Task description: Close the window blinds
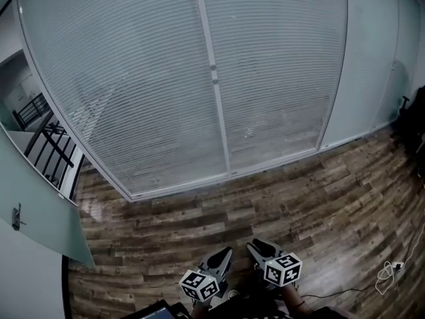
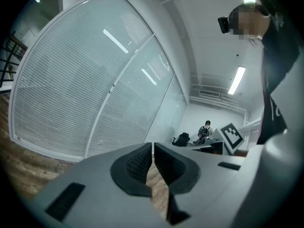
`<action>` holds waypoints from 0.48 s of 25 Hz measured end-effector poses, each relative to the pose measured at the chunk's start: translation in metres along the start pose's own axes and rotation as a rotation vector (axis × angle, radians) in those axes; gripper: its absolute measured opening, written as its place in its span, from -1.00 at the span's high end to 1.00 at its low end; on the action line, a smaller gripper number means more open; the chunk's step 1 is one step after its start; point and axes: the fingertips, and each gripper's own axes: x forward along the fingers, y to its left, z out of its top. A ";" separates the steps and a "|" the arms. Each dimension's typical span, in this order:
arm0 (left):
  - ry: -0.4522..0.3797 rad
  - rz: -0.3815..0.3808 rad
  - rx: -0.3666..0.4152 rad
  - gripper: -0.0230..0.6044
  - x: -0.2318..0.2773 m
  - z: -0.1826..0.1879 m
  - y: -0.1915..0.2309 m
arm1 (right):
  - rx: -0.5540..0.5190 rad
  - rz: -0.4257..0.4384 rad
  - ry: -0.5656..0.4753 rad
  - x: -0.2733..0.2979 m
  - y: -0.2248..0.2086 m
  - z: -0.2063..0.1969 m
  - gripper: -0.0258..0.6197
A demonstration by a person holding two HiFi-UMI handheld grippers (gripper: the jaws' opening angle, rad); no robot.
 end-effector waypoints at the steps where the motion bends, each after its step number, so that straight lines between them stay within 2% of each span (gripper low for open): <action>1: 0.000 -0.010 0.002 0.91 -0.003 -0.002 -0.003 | -0.002 -0.006 -0.004 -0.004 0.003 -0.003 0.52; 12: 0.024 -0.088 0.022 0.91 -0.021 -0.018 -0.036 | 0.006 -0.062 -0.035 -0.039 0.014 -0.022 0.52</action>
